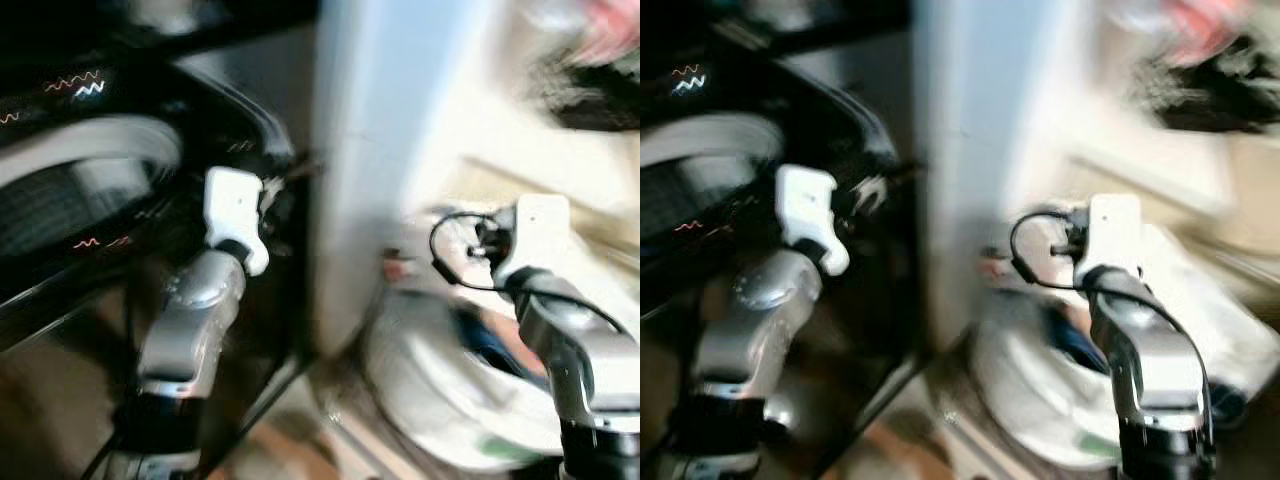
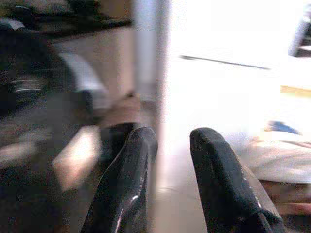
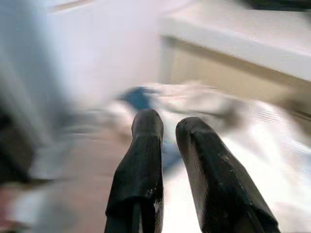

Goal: Clothes washing

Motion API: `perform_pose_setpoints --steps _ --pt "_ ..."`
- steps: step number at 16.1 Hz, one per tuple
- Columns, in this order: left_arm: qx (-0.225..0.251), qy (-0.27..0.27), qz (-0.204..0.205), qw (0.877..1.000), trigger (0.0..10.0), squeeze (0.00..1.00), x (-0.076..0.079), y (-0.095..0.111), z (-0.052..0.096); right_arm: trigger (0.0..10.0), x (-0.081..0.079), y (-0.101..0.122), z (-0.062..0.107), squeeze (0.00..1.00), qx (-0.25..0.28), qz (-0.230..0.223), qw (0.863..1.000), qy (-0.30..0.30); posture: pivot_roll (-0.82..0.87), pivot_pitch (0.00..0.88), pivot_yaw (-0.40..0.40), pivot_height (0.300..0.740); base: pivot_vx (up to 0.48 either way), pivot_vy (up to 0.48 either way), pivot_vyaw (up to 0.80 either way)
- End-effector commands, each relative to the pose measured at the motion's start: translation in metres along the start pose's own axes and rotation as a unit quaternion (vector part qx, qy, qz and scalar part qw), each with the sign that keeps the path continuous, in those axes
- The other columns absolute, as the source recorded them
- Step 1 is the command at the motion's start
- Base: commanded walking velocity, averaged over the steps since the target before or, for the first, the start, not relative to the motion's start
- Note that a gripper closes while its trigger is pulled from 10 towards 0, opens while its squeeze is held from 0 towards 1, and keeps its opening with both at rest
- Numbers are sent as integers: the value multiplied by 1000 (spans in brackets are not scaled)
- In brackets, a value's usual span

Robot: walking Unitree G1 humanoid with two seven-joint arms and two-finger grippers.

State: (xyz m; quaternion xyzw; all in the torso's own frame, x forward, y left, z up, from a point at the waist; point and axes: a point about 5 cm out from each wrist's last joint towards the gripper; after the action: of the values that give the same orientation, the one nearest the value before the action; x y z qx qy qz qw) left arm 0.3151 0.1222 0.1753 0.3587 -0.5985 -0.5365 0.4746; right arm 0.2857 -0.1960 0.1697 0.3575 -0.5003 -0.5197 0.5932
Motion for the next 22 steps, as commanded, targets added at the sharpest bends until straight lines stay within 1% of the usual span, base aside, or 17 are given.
perform_pose_setpoints --steps 1,2,3,4,6,7,8,9,10,12,13,15,19,20,22 --pt "17 12 -15 1000 10000 0 -6 10 -2 10000 -2 4 3 0 2 -6 1000 0 -68 0 5 740 0 469 -763" --pt "21 10 -22 999 10000 0 -6 11 -2 10000 -1 4 3 0 0 -3 1000 -2 -71 0 9 740 0 469 -763" --pt "10 14 -47 999 10000 0 -6 10 -4 10000 0 5 3 0 2 -4 1000 -5 -73 0 11 740 0 0 -756" --pt "11 13 -54 998 10000 0 -5 10 -4 10000 0 5 3 0 2 3 1000 -6 -73 0 11 740 0 0 0" --pt "13 11 -55 998 10000 0 -1 9 -6 10000 -2 6 3 0 0 15 1000 7 -79 0 16 740 0 -480 0" --pt "14 6 -42 999 10000 0 1 9 -6 10000 -5 7 4 0 3 22 999 22 -78 0 15 740 0 -480 0" --pt "21 -5 -9 1000 10000 0 5 9 -5 10000 -8 9 4 0 10 30 999 36 -78 0 15 740 0 0 0" --pt "32 -4 -15 999 10000 0 4 12 -5 10000 -9 9 4 0 14 39 998 42 -77 0 10 740 0 0 0" --pt "29 -1 -22 999 10000 0 3 11 -5 10000 -9 10 4 0 17 46 998 46 -77 0 10 740 0 0 0" --pt "37 8 -17 999 10000 0 0 12 -3 10000 -11 10 4 0 19 62 996 61 -74 0 5 740 0 0 0" --pt "38 15 -6 999 10000 0 -4 12 -1 10000 -15 9 5 0 15 78 994 81 -74 0 5 740 0 0 0" --pt "37 27 -7 999 10000 0 -7 12 0 10000 -17 10 4 0 21 91 991 91 -72 0 -3 740 300 0 800" --pt "37 28 -7 999 10000 0 -8 11 2 10000 -18 10 3 0 24 91 991 96 -65 0 -10 740 329 0 800" --pt "37 28 -8 999 10000 0 -8 11 2 10000 -17 12 3 0 31 98 990 92 -65 0 -10 740 330 0 706" --pt "34 17 -8 999 10000 0 -5 10 2 10000 -12 10 2 0 25 69 994 75 -65 0 -7 740 332 0 0"
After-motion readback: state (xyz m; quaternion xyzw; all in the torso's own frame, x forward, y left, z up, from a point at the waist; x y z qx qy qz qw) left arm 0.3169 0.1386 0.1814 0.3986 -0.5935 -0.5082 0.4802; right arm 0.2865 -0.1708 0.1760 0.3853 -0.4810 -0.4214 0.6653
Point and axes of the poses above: a point about 5 cm out from each wrist's last joint towards the gripper, its own z axis pointing back from the gripper into the wrist, its own y axis along the axis of the wrist's last joint, x = y × z, and after that the axes turned 11 degrees about z, right-handed
